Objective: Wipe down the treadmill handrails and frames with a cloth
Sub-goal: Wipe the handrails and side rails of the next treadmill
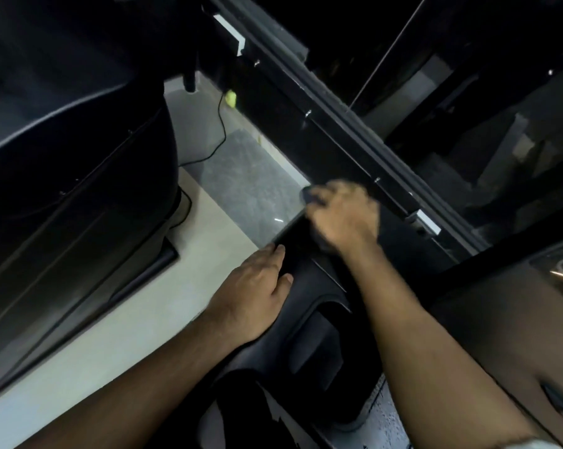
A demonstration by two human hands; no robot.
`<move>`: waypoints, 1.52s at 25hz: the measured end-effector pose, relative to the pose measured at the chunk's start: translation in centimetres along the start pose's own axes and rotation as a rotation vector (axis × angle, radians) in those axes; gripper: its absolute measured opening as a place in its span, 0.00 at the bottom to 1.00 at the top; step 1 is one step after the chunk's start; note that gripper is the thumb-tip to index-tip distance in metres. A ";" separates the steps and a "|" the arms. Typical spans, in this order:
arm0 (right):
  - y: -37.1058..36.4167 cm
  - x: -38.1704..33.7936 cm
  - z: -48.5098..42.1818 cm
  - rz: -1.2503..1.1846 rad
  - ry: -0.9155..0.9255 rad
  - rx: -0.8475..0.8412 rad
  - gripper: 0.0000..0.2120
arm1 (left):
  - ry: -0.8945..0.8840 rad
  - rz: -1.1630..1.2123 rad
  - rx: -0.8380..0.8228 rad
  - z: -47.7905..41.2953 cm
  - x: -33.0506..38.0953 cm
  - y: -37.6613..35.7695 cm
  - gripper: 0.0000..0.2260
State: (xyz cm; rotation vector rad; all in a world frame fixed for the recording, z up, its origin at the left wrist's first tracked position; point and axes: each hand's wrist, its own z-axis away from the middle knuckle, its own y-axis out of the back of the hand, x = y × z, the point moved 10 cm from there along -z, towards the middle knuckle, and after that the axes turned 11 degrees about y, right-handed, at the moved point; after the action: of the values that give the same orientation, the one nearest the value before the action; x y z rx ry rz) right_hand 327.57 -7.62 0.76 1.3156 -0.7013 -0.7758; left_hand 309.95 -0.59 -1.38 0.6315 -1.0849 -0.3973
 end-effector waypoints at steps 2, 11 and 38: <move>1.4 4.2 0.4 -0.006 -0.365 0.031 0.27 | -0.016 -0.005 -0.020 -0.3 0.6 -0.1 0.26; 0.7 3.9 6.2 -0.074 -0.409 0.089 0.30 | -0.086 -0.066 -0.059 -1.1 3.0 -0.7 0.26; -1.5 7.8 19.8 -0.299 -0.550 -0.145 0.34 | -0.184 -0.164 -0.139 2.1 2.2 -2.4 0.26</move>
State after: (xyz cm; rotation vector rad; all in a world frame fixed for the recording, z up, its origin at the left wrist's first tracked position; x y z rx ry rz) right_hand 315.75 -25.28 1.93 1.0898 -0.8682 -1.4353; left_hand 308.97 -4.30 -0.81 0.5703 -1.1723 -0.6779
